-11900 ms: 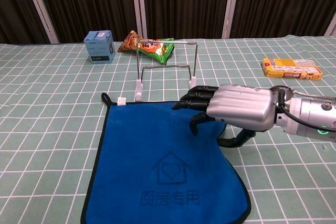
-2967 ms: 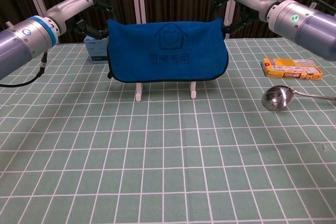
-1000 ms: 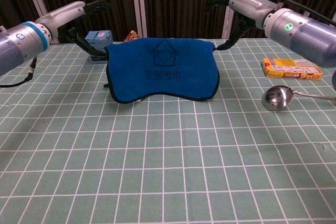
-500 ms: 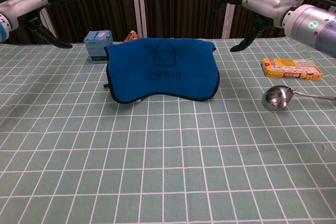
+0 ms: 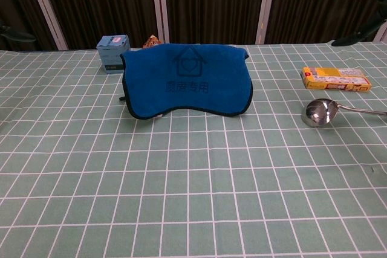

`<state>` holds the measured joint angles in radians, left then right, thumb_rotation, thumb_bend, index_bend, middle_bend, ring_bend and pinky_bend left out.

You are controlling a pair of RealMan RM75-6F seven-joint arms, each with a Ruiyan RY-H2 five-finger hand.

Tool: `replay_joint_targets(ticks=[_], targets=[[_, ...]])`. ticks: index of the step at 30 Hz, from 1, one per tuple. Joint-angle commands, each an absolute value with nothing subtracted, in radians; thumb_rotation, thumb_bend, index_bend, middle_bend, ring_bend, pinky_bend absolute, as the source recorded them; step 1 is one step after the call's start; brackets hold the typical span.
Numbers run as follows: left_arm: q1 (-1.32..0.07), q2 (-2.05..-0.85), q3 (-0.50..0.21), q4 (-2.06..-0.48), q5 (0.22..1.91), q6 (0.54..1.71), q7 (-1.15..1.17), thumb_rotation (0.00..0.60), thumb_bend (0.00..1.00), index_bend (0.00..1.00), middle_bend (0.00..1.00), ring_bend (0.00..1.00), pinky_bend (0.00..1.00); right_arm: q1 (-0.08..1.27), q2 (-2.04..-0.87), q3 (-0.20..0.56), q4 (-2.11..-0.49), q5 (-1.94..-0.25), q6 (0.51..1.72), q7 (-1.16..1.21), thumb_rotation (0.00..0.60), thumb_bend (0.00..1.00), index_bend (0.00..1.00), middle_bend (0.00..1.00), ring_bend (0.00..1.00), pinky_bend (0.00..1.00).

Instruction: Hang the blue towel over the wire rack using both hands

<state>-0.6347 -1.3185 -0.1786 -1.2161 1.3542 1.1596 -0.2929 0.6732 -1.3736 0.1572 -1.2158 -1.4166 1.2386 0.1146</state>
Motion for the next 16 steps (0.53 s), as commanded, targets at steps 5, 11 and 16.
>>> replay_joint_targets(ticks=[5, 11, 16], targets=[[-0.442, -1.128, -0.101, -1.529, 1.363, 1.335, -0.121, 0.6, 0.0, 0.0, 0.0, 0.0, 0.0, 0.463, -1.17, 0.087, -1.485, -1.397, 1.389, 0.03, 0.6, 0.0, 0.07, 0.0, 0.0, 0.0], [-0.338, -1.072, -0.036, -1.63, 1.417, 1.437, -0.014, 0.6, 0.0, 0.0, 0.0, 0.0, 0.0, 0.339, -1.095, 0.021, -1.578, -1.405, 1.466, -0.05, 0.6, 0.0, 0.04, 0.0, 0.0, 0.0], [-0.274, -1.077, -0.007, -1.664, 1.436, 1.501, 0.042, 0.6, 0.0, 0.0, 0.0, 0.0, 0.0, 0.27, -1.101, -0.001, -1.576, -1.441, 1.541, -0.074, 0.6, 0.0, 0.04, 0.0, 0.0, 0.0]])
